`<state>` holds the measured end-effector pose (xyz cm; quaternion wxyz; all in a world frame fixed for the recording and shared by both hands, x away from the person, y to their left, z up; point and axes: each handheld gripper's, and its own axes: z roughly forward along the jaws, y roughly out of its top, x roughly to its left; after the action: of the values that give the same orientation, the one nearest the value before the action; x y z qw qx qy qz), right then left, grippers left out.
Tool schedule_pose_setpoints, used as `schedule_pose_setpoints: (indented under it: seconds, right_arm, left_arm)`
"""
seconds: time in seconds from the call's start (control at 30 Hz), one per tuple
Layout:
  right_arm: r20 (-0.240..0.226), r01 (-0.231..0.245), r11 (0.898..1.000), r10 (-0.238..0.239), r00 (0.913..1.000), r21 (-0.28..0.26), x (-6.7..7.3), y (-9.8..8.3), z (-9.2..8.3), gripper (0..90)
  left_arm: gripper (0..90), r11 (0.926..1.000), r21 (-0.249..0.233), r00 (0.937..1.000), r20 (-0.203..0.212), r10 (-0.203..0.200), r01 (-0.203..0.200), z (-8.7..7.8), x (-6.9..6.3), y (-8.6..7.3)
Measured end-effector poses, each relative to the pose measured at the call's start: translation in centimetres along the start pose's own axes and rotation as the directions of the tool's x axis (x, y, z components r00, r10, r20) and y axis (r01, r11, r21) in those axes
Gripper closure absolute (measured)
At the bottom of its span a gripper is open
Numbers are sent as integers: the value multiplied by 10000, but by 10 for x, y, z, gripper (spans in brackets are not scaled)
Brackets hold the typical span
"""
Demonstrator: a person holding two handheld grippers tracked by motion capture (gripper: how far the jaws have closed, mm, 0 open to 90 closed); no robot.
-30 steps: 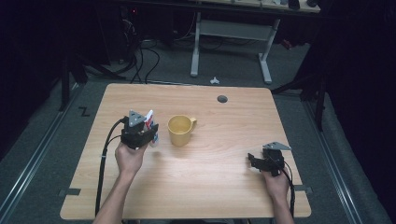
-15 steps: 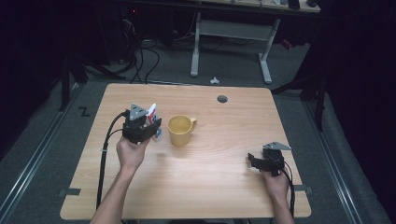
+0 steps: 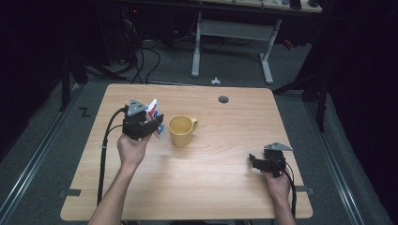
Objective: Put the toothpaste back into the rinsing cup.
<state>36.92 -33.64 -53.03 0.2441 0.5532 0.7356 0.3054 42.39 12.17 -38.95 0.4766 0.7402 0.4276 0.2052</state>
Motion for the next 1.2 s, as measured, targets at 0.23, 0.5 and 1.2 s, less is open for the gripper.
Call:
schedule_pose_setpoints:
  seconds: [0.23, 0.5, 1.2]
  right_arm:
    - [1, -15, 10000, 15, 10000, 5, 0, 0, 0, 279]
    - [5, -19, 10000, 19, 10000, -6, 1, 0, 0, 279]
    - [1, -18, 10000, 18, 10000, -5, 1, 0, 0, 279]
  left_arm:
    - [671, 9998, -41, 9998, -33, 173, -173, -1, -3, 8]
    - [669, 9997, -240, 9999, 137, 93, -90, -1, -5, 18]
    - [669, 9995, -125, 9986, 438, 287, -282, 22, -19, 31]
